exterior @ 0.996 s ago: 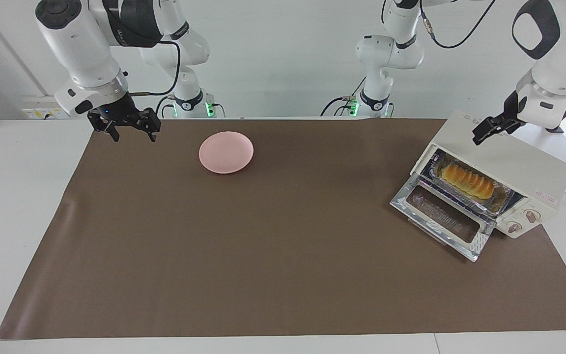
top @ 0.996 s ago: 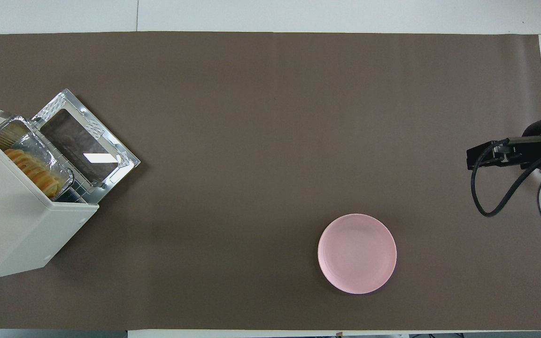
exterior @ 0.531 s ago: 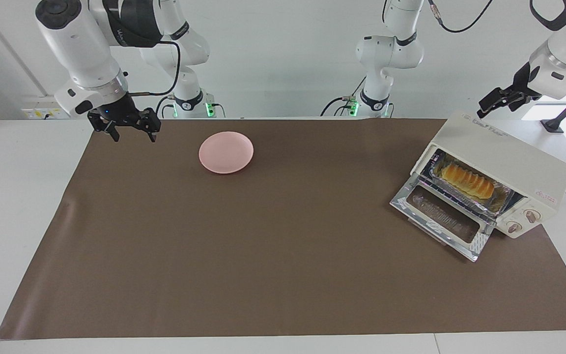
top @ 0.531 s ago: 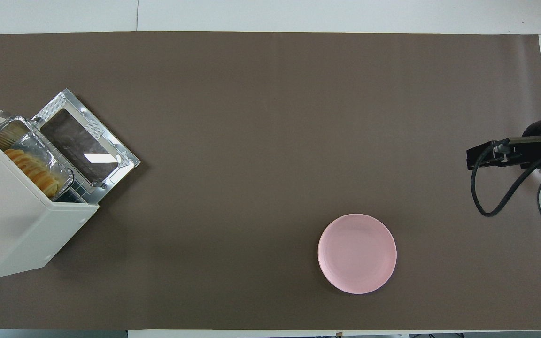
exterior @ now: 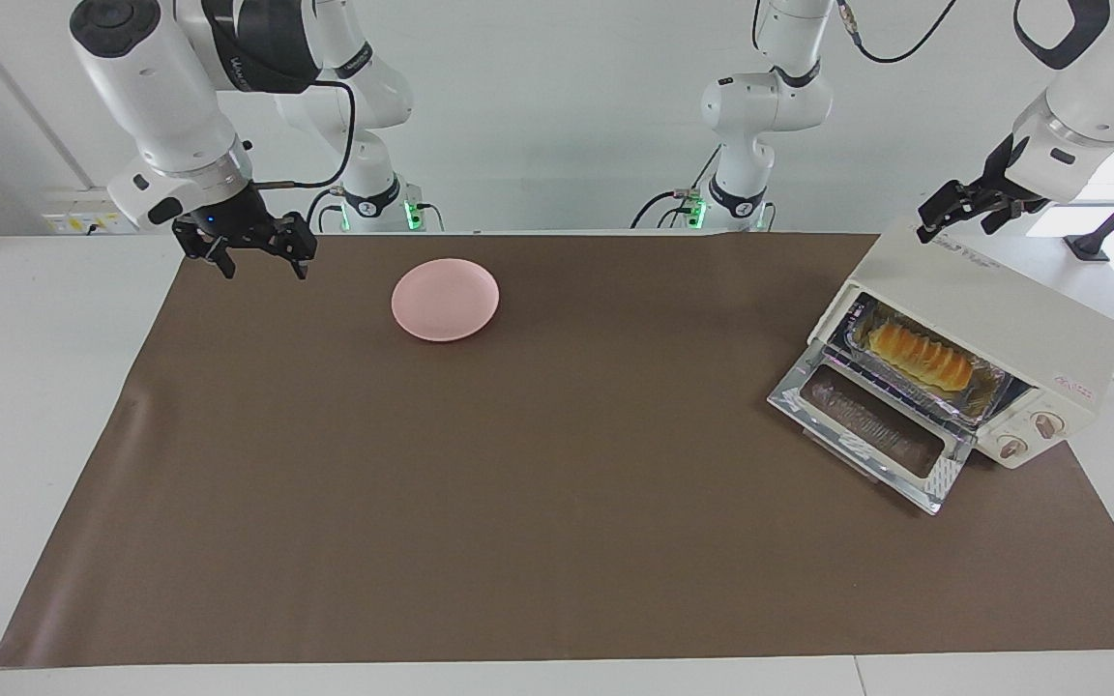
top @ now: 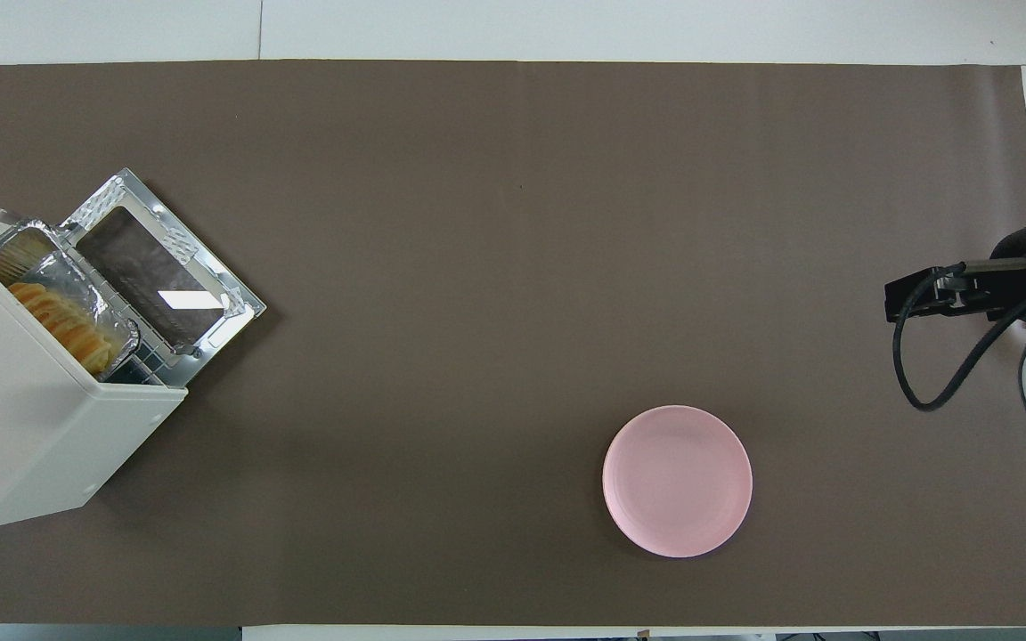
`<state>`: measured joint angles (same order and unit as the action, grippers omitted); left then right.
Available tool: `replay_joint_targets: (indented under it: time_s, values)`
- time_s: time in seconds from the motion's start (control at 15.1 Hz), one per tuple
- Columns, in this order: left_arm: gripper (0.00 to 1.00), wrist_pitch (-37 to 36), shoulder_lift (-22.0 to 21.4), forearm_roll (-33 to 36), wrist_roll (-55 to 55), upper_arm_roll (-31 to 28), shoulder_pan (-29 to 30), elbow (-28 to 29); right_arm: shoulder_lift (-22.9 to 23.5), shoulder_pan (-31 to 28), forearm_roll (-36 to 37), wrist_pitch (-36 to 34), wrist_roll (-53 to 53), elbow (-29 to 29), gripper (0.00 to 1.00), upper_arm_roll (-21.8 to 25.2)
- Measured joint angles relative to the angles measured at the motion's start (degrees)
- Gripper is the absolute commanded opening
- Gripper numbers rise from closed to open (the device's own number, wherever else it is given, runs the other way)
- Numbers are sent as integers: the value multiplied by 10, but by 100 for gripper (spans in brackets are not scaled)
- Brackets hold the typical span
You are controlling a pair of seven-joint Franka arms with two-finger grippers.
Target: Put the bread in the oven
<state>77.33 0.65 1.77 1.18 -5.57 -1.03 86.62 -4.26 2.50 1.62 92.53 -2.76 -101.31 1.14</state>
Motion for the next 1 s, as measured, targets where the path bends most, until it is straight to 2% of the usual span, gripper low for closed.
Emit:
replay_joint_targets:
  time_s: [1.0]
  values:
    - [100, 36, 1, -6, 0, 13, -23, 34, 0, 0, 0, 0, 0, 0, 100, 0]
